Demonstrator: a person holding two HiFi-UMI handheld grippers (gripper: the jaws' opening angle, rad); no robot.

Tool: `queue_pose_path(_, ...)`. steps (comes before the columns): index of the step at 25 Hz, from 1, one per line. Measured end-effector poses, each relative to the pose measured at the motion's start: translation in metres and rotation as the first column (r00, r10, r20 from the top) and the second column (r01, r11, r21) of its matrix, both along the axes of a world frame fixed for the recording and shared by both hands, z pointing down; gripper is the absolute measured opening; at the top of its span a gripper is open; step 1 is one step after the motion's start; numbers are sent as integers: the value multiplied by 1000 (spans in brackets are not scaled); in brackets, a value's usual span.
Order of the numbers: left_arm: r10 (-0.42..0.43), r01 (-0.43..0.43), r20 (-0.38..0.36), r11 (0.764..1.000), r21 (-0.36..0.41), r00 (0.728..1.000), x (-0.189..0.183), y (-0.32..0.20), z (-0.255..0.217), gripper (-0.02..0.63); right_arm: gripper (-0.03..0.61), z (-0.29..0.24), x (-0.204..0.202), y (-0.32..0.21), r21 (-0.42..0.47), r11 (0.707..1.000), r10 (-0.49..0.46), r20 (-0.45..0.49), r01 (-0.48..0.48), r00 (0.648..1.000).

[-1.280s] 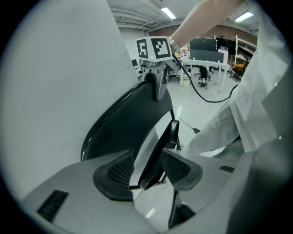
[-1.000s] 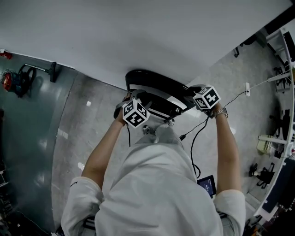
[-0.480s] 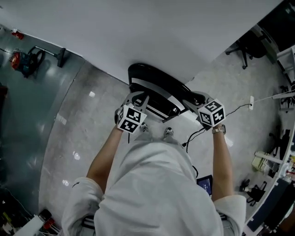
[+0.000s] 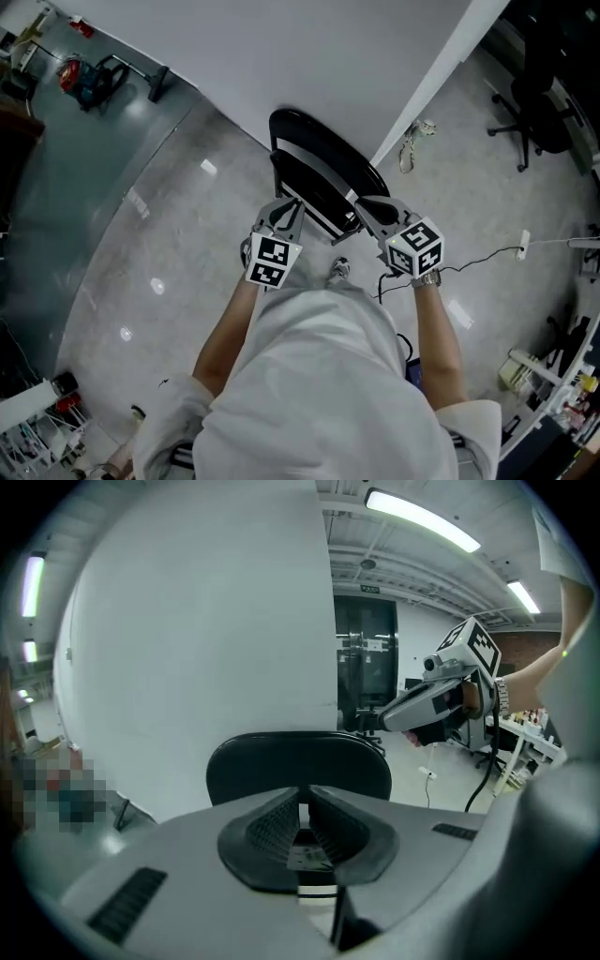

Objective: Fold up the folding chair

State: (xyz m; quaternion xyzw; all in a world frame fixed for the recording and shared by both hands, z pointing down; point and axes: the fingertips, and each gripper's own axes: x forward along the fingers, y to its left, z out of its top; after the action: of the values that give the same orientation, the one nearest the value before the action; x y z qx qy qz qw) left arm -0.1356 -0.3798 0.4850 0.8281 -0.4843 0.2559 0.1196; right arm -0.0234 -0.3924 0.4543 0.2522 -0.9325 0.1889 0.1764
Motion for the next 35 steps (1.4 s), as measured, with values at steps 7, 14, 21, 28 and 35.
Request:
queue_pose_path(7, -274, 276, -41, 959, 61, 961, -30, 53, -25, 37, 5, -24, -35, 20, 46, 995, -97, 145, 92, 985)
queue_pose_path(14, -537, 546, -114, 834, 74, 836, -85, 118, -31, 28, 5, -45, -91, 58, 85, 973, -227, 227, 213, 947)
queue_pose_path(21, -662, 685, -174, 709, 171, 729, -130, 190, -62, 28, 5, -60, -139, 109, 34, 970, -242, 269, 242, 932)
queue_pose_path(28, -766, 800, -236, 551, 238, 598, -173, 281, -69, 18, 5, -59, -202, 193, 93, 920, -391, 218, 380, 894)
queue_pose_path(35, -852, 903, -312, 359, 236, 420, -220, 407, -81, 11, 5, -65, -252, 308, 136, 859, -511, 171, 494, 842)
